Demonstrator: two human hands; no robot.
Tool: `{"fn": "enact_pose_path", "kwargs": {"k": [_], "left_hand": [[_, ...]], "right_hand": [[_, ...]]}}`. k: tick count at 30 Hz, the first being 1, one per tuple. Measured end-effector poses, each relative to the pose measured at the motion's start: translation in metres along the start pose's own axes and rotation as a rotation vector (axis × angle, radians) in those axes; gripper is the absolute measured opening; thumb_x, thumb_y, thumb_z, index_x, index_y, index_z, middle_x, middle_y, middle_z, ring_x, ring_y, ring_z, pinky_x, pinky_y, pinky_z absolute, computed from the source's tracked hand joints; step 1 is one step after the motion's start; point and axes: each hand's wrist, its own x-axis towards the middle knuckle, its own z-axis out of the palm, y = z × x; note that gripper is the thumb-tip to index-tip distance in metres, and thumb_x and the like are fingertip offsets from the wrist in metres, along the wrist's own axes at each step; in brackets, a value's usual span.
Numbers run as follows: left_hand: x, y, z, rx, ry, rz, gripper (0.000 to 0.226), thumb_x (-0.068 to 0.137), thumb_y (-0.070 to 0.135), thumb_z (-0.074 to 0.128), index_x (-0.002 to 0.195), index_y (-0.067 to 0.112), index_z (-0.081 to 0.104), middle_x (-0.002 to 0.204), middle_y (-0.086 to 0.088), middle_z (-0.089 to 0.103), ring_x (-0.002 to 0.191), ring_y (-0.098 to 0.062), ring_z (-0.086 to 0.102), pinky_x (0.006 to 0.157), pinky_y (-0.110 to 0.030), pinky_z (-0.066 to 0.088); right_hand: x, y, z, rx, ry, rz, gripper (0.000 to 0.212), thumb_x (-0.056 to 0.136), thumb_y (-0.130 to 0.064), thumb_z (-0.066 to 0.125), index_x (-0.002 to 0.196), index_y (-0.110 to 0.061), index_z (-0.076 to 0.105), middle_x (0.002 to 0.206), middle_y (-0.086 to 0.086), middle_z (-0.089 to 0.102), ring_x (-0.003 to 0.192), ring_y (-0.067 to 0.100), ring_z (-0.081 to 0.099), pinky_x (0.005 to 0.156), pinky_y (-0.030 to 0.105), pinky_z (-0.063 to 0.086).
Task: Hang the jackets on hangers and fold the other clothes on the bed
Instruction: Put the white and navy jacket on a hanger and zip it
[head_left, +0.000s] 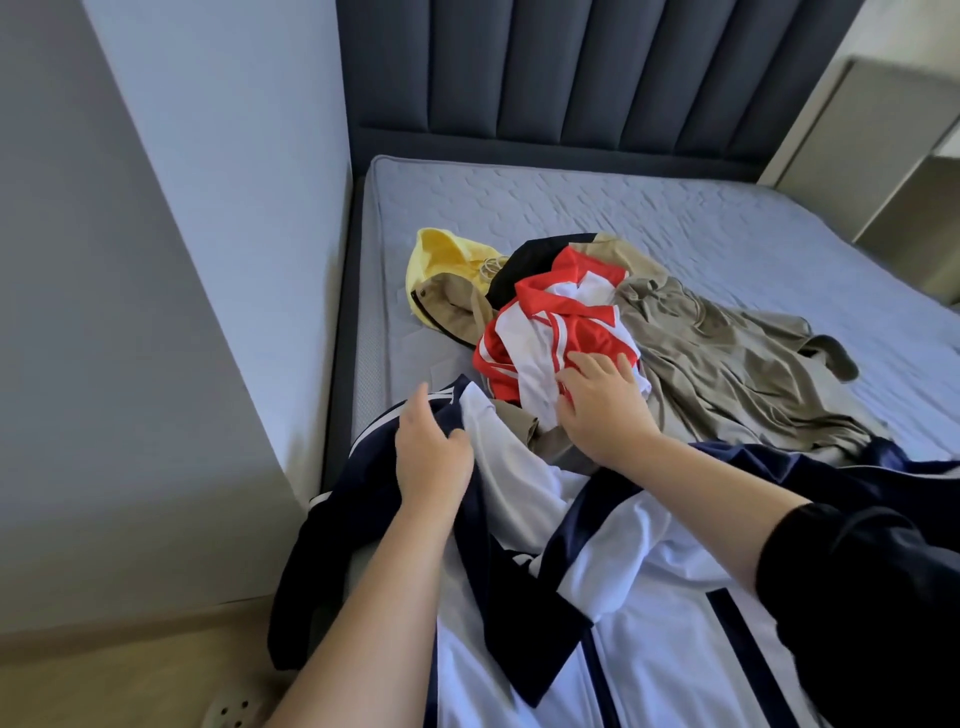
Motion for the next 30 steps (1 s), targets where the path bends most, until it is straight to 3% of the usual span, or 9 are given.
{"fn": "enact_pose_path", "kwargs": {"k": [2, 4, 9, 14, 17, 20, 22, 25, 30], "left_hand": [[0.005, 0.011, 0.006, 0.286, 0.076, 0.247, 0.063, 0.091, 0.014, 0.051, 0.148, 0.018, 0.027, 0.156, -0.009, 0.023, 0.144, -0.027, 0.018, 0.115, -0.042, 0.022], [0.016, 0.025, 0.018, 0.453, 0.041, 0.374, 0.063, 0.093, 0.018, 0.048, 0.151, 0.020, 0.021, 0.160, -0.007, 0.012, 0.147, -0.027, 0.007, 0.117, -0.048, 0.015], [0.054, 0.041, 0.058, 0.597, -0.210, 0.379, 0.064, 0.098, 0.048, 0.035, 0.152, 0.032, 0.004, 0.161, 0.000, -0.002, 0.147, -0.029, -0.006, 0.114, -0.057, 0.006], [0.090, 0.026, 0.090, 0.683, -0.152, 0.464, 0.071, 0.092, 0.065, 0.032, 0.148, 0.045, -0.008, 0.161, 0.003, -0.005, 0.147, -0.031, -0.006, 0.109, -0.063, 0.013], [0.110, 0.001, 0.109, 0.832, -0.177, 0.598, 0.071, 0.089, 0.068, 0.026, 0.145, 0.048, -0.015, 0.159, 0.003, -0.017, 0.144, -0.029, -0.018, 0.109, -0.066, 0.008], [0.124, -0.034, 0.127, 0.849, -0.231, 0.565, 0.069, 0.086, 0.070, 0.011, 0.146, 0.046, -0.013, 0.157, 0.004, -0.024, 0.144, -0.029, -0.021, 0.109, -0.065, 0.003], [0.126, -0.049, 0.135, 0.799, -0.201, 0.568, 0.071, 0.084, 0.070, 0.012, 0.149, 0.045, 0.001, 0.159, 0.004, -0.016, 0.147, -0.031, -0.011, 0.110, -0.065, 0.007], [0.127, -0.056, 0.141, 0.665, -0.126, 0.641, 0.066, 0.085, 0.062, 0.034, 0.145, 0.034, 0.037, 0.158, -0.003, 0.021, 0.143, -0.037, 0.021, 0.105, -0.066, 0.022], [0.128, -0.059, 0.142, 0.430, -0.042, 0.662, 0.061, 0.090, 0.056, 0.030, 0.146, 0.034, 0.021, 0.157, -0.002, 0.024, 0.145, -0.029, 0.017, 0.112, -0.053, 0.015]], "right_hand": [[0.010, 0.004, -0.001, 0.063, 0.047, 0.050, 0.034, 0.096, -0.024, 0.042, 0.124, -0.012, 0.057, 0.141, 0.007, 0.043, 0.133, 0.027, 0.033, 0.111, 0.043, 0.017], [0.023, 0.010, -0.002, 0.166, 0.002, 0.192, 0.040, 0.097, -0.024, 0.039, 0.135, -0.014, 0.047, 0.152, 0.007, 0.031, 0.141, 0.025, 0.023, 0.114, 0.044, 0.013], [0.062, 0.038, -0.008, 0.450, -0.108, 0.444, 0.048, 0.100, -0.026, 0.034, 0.145, -0.009, 0.034, 0.152, 0.011, 0.032, 0.139, 0.031, 0.027, 0.114, 0.046, 0.022], [0.097, 0.055, -0.010, 0.462, -0.112, 0.448, 0.048, 0.100, -0.026, 0.035, 0.144, -0.006, 0.033, 0.150, 0.013, 0.034, 0.138, 0.032, 0.029, 0.111, 0.040, 0.024], [0.119, 0.058, -0.005, 0.404, -0.095, 0.363, 0.049, 0.100, -0.028, 0.035, 0.144, -0.007, 0.032, 0.152, 0.013, 0.031, 0.139, 0.031, 0.026, 0.111, 0.040, 0.022], [0.146, 0.059, 0.014, 0.312, -0.072, 0.275, 0.052, 0.100, -0.030, 0.037, 0.147, -0.008, 0.029, 0.155, 0.012, 0.025, 0.143, 0.029, 0.019, 0.116, 0.043, 0.017], [0.165, 0.057, 0.032, 0.261, -0.079, 0.234, 0.054, 0.100, -0.033, 0.036, 0.148, -0.010, 0.026, 0.158, 0.011, 0.019, 0.146, 0.028, 0.013, 0.118, 0.043, 0.013], [0.197, 0.050, 0.061, 0.235, -0.078, 0.222, 0.056, 0.099, -0.039, 0.036, 0.149, -0.015, 0.026, 0.159, 0.009, 0.015, 0.146, 0.026, 0.010, 0.118, 0.044, 0.008], [0.247, 0.035, 0.092, 0.135, -0.114, 0.127, 0.075, 0.089, -0.061, 0.041, 0.151, -0.025, 0.019, 0.161, 0.004, 0.008, 0.148, 0.026, 0.003, 0.115, 0.055, 0.002]]}}
